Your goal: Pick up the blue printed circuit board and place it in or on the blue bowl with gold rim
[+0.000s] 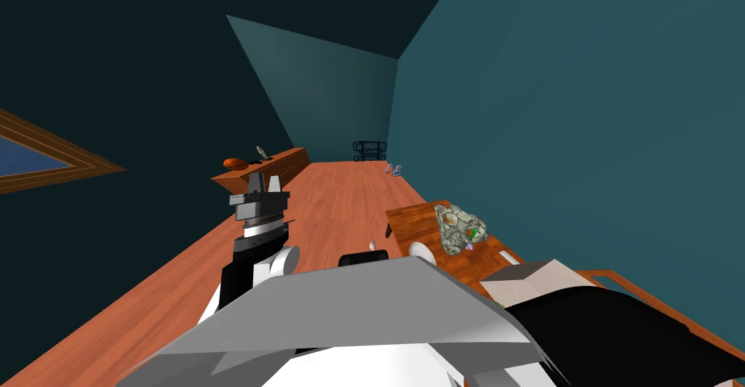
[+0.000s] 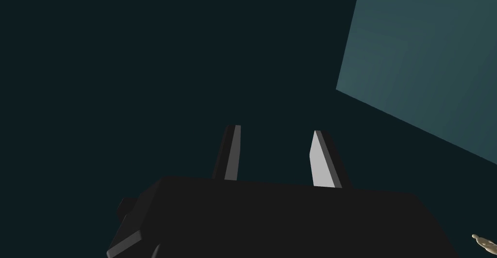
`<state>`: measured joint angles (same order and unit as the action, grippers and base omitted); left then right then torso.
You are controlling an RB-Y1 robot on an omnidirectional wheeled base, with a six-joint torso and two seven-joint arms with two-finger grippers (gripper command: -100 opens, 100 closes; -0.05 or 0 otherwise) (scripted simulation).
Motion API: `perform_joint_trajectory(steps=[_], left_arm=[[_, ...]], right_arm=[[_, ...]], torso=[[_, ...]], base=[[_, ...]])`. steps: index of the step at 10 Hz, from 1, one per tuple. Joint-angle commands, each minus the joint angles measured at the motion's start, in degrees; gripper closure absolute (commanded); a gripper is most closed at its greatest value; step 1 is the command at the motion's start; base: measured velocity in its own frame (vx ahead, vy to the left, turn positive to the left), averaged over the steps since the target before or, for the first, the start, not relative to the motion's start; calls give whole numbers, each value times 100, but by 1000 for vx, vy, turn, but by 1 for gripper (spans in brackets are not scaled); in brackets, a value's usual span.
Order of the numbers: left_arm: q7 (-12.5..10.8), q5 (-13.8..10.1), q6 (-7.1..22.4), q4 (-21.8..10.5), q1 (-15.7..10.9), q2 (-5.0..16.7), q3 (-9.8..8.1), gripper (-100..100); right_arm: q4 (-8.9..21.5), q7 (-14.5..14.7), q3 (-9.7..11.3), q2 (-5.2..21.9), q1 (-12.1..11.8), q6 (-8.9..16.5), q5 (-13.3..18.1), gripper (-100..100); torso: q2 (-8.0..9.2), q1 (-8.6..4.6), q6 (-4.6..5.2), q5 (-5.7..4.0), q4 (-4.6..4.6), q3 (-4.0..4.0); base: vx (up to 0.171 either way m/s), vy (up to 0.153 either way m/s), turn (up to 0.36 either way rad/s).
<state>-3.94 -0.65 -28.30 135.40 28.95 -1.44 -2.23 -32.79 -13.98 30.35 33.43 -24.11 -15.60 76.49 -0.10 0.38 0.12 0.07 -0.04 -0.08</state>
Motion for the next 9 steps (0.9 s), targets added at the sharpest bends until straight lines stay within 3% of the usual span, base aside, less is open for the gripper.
perform_joint_trajectory(steps=[1,7,8,9], left_arm=[[0,0,0,0,0,0,0,0],[0,0,0,0,-1,0,0,0],[0,0,0,0,-1,0,0,0],[0,0,0,0,-1,1,0,0]], right_arm=[[-198,-31,-50,181,-97,-92,89,100],[-391,-42,-78,357,-195,-162,179,100],[-407,-73,-69,367,-202,-158,190,0],[-328,-106,-48,448,-242,-321,142,100]], torso=[[0,0,0,0,0,0],[10,-17,-4,-2,1,5],[13,-21,-4,-4,3,7],[16,-24,-4,-4,4,9]], base=[[76,72,-128],[26,20,-51],[0,0,0],[-3,18,73]])
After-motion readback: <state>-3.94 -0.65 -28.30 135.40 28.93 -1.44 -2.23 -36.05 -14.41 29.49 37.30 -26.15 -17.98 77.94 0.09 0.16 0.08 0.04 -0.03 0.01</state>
